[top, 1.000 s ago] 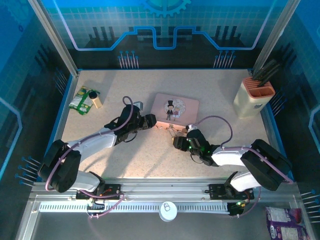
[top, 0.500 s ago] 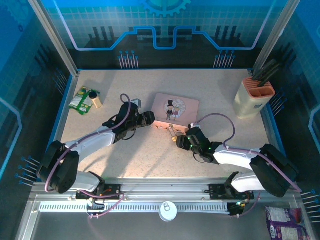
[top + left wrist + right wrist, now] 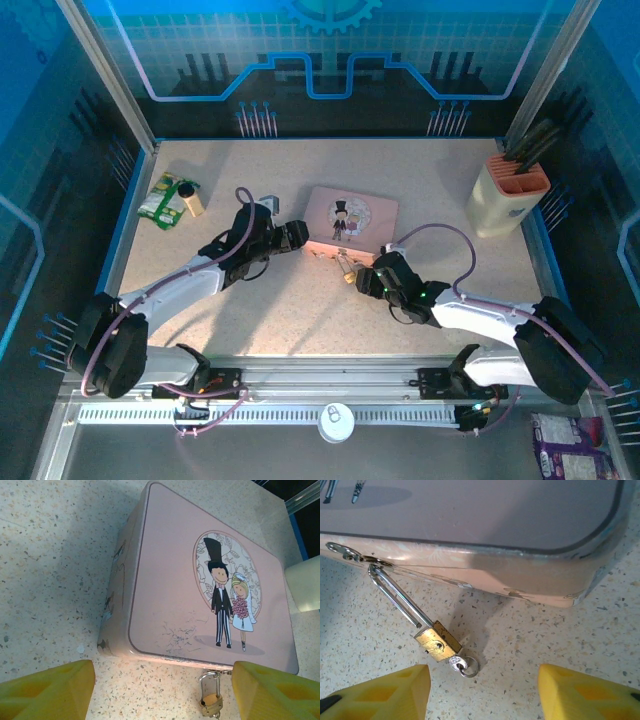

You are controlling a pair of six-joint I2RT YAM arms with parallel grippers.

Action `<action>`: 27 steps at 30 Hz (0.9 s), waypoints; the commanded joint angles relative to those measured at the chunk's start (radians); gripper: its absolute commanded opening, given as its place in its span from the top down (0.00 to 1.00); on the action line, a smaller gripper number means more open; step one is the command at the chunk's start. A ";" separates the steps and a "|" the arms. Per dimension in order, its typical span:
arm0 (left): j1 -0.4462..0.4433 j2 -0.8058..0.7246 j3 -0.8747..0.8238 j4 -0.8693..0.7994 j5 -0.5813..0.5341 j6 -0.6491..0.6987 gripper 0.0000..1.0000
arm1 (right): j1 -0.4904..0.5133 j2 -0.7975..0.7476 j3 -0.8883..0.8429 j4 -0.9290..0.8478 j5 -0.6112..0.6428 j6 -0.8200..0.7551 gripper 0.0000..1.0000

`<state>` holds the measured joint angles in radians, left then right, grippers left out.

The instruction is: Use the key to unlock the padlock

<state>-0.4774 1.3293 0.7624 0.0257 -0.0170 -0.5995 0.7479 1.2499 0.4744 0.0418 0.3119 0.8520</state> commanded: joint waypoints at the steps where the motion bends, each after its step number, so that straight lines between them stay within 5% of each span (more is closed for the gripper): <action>1: 0.005 0.031 0.025 -0.030 0.023 0.019 0.26 | 0.013 -0.015 0.037 -0.042 0.035 -0.034 0.40; 27: 0.020 0.285 0.212 -0.042 0.053 0.115 0.23 | 0.089 0.211 0.219 -0.084 0.047 -0.217 0.41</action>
<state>-0.4664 1.5845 0.9356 -0.0181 0.0231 -0.5133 0.8093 1.4338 0.6468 -0.0025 0.3248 0.6765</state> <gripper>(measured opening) 0.774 0.584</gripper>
